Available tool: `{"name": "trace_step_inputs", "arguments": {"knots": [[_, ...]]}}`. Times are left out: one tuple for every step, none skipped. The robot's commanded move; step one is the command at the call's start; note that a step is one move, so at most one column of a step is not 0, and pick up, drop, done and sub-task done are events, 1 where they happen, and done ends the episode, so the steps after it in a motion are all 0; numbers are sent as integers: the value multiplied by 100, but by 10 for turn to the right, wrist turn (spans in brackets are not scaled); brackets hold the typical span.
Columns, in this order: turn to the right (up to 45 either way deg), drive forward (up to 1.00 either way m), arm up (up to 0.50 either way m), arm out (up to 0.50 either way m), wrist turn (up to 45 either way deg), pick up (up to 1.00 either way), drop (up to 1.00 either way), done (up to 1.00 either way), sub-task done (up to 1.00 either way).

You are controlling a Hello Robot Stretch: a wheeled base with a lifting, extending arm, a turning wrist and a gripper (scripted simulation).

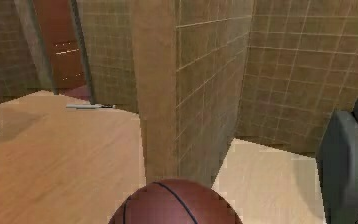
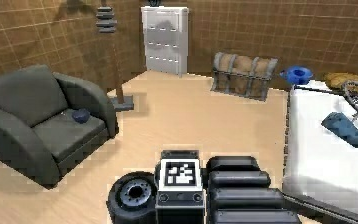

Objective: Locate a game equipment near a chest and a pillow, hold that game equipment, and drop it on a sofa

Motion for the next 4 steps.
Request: {"name": "trace_step_inputs", "arguments": {"knots": [[-450, 0, 0, 0, 0, 0, 0, 0, 0], [-150, 0, 0, 0, 0, 0, 0, 0, 0], [0, 60, 0, 0, 0, 0, 0, 0, 0], [330, 0, 0, 0, 0, 0, 0, 0, 0]]}}
